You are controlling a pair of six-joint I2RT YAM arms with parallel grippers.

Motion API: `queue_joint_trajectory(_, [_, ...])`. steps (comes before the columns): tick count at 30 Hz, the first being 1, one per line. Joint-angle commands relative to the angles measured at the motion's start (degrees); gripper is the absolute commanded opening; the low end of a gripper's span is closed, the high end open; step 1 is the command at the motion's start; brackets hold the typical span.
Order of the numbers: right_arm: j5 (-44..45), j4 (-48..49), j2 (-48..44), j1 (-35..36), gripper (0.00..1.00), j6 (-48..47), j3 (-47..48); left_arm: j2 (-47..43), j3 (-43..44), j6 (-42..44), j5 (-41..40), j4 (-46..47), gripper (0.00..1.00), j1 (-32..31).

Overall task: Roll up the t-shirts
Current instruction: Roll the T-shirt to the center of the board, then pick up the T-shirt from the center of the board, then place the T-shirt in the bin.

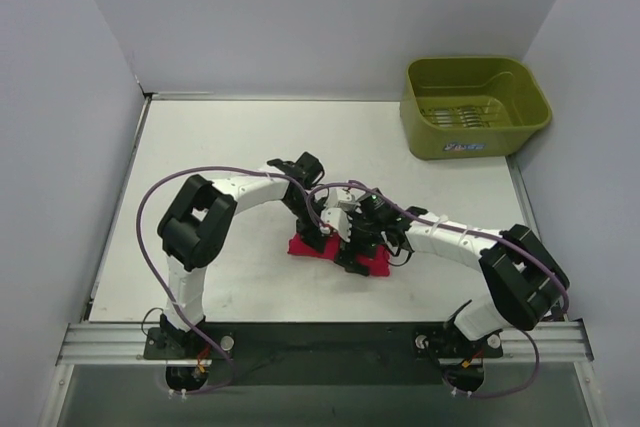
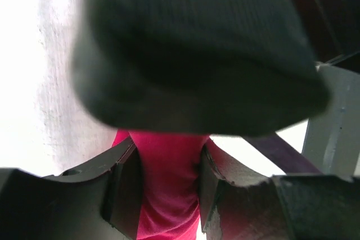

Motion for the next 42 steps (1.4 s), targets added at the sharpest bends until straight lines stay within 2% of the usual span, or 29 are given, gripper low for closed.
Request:
queue_joint_trajectory(1, [-2.73, 5.83, 3.82, 2.31, 0.88, -1.65, 2.07, 0.43, -1.96, 1.41, 4.31, 0.00, 0.46, -2.75])
queue_joint_trajectory(2, [-4.04, 5.04, 4.17, 2.40, 0.82, -2.35, 2.33, 0.07, -2.40, 1.49, 4.40, 0.26, 0.46, -2.66])
queue_joint_trajectory(3, [-4.57, 4.25, 5.04, 2.49, 0.69, -3.66, 2.68, -0.19, -3.19, 1.23, 4.49, 0.70, 0.46, -2.66])
queue_joint_trajectory(5, [-5.89, 1.87, 6.19, 2.40, 0.57, -4.81, 3.91, -0.72, -3.55, 0.70, 4.49, 1.49, 0.46, -2.48])
queue_joint_trajectory(6, [-6.77, 0.30, 6.98, 2.57, 0.46, -5.86, 4.26, -0.72, -3.81, 0.53, 4.49, 1.76, 0.46, -2.31])
queue_joint_trajectory(8, [-7.30, -1.11, 7.86, 3.01, 0.37, -7.10, 5.05, -1.07, -4.08, -0.09, 4.41, 2.55, 0.46, -2.22])
queue_joint_trajectory(9, [-8.00, -1.81, 8.82, 3.28, 0.24, -7.89, 5.23, -1.25, -4.25, -0.26, 4.41, 2.72, 0.46, -2.05])
queue_joint_trajectory(12, [-8.80, -4.10, 10.32, 3.97, 0.06, -11.66, 5.85, -2.21, -4.78, -1.23, 4.14, 3.69, 0.48, -1.43])
queue_joint_trajectory(14, [-9.41, -7.78, 10.41, 4.42, 0.00, -15.00, 6.72, -3.79, -4.61, -1.75, 3.18, 3.69, 0.54, -0.73])
queue_joint_trajectory(15, [-9.85, -9.28, 9.89, 4.42, 0.00, -16.58, 7.42, -4.67, -4.34, -2.11, 2.91, 3.52, 0.56, -0.29])
queue_joint_trajectory(17, [-9.85, -12.18, 8.49, 4.25, 0.00, -18.78, 7.95, -7.92, -2.59, -2.55, 2.04, 1.59, 0.71, 2.34])
queue_joint_trajectory(18, [-8.81, -12.89, 6.65, 4.33, 0.00, -18.71, 9.26, -9.32, -1.63, -2.55, 1.51, 0.80, 0.95, 3.40])
queue_joint_trajectory(19, [-8.19, -14.98, 5.76, 4.25, 0.00, -18.71, 10.15, -12.47, -0.66, -2.98, 1.68, -0.95, 0.97, 6.36])
queue_joint_trajectory(24, [-4.67, -20.45, -2.14, 1.09, 0.00, -20.98, 15.68, -22.59, 5.93, -5.09, 1.68, -3.43, 0.97, 16.22])
queue_joint_trajectory(29, [-1.51, -26.77, -5.85, -4.62, 0.00, -21.69, 27.01, -29.72, 6.83, -6.24, -2.45, -3.51, 0.97, 25.71])
queue_joint_trajectory(34, [2.10, -29.86, -4.89, -14.02, 0.00, -21.96, 39.30, -33.24, 2.96, -7.38, -2.10, -1.85, 0.97, 27.31])
queue_joint_trajectory(37, [5.00, -29.42, -1.82, -19.91, 0.00, -20.56, 45.20, -32.89, 3.47, -11.42, -2.27, 0.96, 0.97, 27.14])
queue_joint_trajectory(42, [7.20, -18.55, 4.34, -30.36, 0.00, -13.44, 53.65, -31.75, 4.71, -12.75, -2.28, 0.79, 0.97, 27.22])
